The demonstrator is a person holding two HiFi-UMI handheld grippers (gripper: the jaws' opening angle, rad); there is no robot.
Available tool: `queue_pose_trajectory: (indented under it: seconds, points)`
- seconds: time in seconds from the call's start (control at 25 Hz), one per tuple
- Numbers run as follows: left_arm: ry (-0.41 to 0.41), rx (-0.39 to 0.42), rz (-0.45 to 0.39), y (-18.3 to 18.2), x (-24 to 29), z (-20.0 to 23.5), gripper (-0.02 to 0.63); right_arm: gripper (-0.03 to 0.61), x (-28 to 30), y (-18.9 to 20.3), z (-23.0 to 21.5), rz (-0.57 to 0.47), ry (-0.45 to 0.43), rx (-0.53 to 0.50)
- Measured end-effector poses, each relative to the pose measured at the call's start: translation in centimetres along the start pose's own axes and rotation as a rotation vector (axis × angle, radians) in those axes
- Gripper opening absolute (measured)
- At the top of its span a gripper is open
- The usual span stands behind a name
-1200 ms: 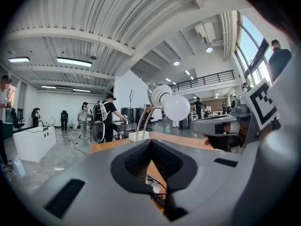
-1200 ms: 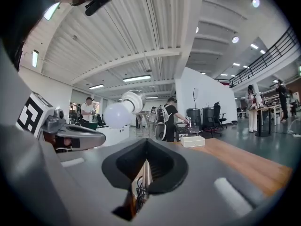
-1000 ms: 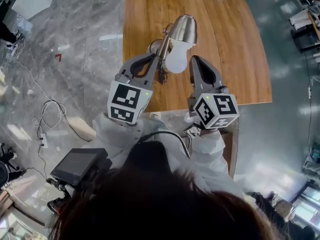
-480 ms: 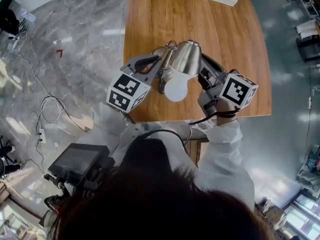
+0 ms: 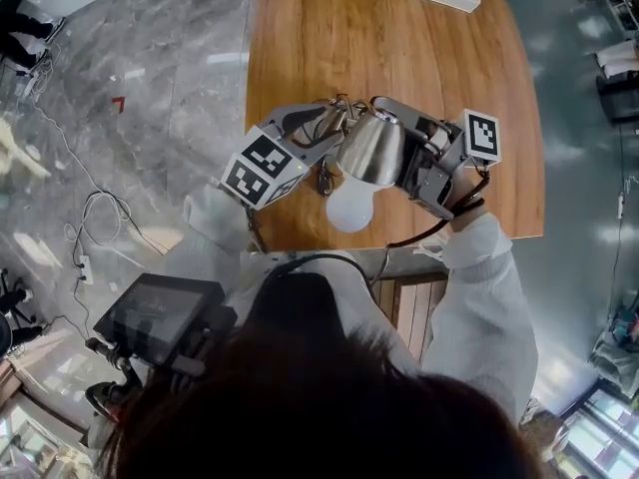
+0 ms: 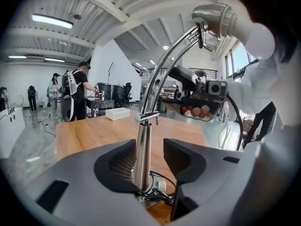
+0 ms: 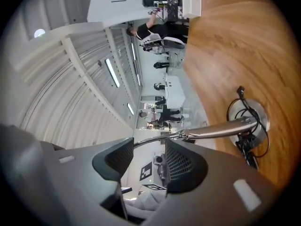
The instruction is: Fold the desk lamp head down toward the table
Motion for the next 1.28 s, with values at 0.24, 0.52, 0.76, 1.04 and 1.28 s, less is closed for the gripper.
queue_pose_trajectory:
  seconds: [0.24, 0.52, 0.76, 1.04, 1.28]
  points:
    - [0.028, 0.065, 0.037, -0.1, 1.3, 0.2, 0.164, 0.178, 1.1, 0.2, 0.5, 0.051, -0.060, 0.135]
    - [0.014, 0.132, 0.074, 0.2, 1.5, 0.4, 0.114, 0.176, 1.8, 1.2, 0.4, 0.119, -0.102, 0.230]
    - [0.030, 0.112, 0.093, 0.1, 1.7, 0.5, 0.114, 0.178, 2.8, 1.5, 1.1, 0.130, -0.172, 0.268]
    - [0.079, 0.039, 0.084, 0.4, 1.9, 0.9, 0.120, 0.174, 2.5, 1.7, 1.3, 0.104, -0.177, 0.210]
    - [0.123, 0.018, 0.087, 0.4, 2.0, 0.9, 0.122, 0.136, 1.9, 4.1, 1.1, 0.143, -0.127, -0.023]
Point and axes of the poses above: the fingertips, and each gripper's own axes: x forward along the fingers, z to its left, y out of its underside, the point moved 4 cm from there along -x, backward along the fingers, and after that the axes turned 1 degree about -z, right-handed, at the moved point
